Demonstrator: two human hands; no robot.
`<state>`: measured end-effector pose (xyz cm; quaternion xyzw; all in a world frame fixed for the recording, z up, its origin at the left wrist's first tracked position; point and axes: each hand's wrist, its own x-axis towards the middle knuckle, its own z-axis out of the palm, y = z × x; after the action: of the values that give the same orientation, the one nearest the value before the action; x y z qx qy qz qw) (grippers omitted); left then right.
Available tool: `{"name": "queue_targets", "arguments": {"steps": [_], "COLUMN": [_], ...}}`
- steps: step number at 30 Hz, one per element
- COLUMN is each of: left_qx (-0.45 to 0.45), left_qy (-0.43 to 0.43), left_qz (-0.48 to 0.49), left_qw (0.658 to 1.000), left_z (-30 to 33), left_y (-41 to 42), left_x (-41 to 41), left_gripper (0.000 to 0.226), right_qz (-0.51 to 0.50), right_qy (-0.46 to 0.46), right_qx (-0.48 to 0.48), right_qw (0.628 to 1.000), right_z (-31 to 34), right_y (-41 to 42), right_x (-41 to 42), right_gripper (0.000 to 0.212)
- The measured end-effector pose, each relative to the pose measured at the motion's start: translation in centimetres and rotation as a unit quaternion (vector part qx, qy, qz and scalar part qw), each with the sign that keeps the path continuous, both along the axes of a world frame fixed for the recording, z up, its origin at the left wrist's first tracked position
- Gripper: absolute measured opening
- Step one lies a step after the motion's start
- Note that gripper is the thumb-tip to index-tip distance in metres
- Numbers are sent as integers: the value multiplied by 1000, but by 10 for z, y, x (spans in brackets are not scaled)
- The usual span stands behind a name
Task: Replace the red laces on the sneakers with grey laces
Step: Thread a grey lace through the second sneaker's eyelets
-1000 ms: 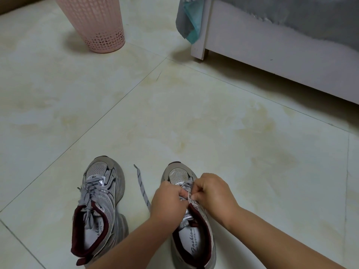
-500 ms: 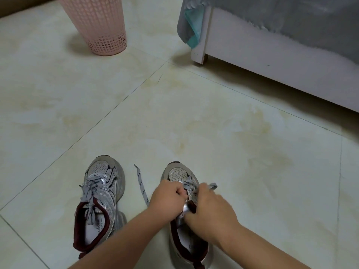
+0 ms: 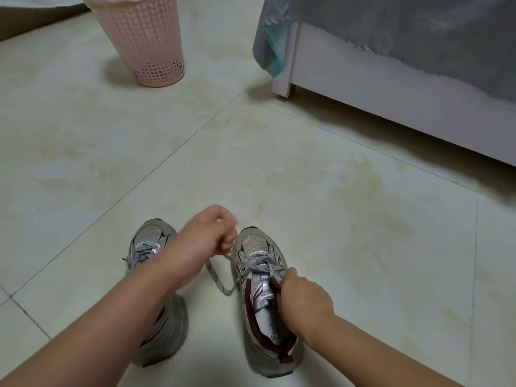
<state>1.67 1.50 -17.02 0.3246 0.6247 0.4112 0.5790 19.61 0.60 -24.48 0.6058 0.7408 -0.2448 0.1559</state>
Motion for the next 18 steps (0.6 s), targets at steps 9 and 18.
{"name": "queue_targets", "arguments": {"steps": [9, 18], "left_qx": [-50, 18], "left_qy": [538, -12], "left_qz": [-340, -254], "left_qw": [770, 967], "left_z": [-24, 47], "left_y": [-15, -20], "left_x": [30, 5], "left_gripper": [29, 27], "right_qz": [-5, 1], "right_qy": [-2, 9], "right_qx": [0, 0], "right_qw": [1000, 1000], "right_z": [-2, -4], "right_y": [-1, -7], "right_x": [-6, -5], "right_gripper": [27, 25]}}
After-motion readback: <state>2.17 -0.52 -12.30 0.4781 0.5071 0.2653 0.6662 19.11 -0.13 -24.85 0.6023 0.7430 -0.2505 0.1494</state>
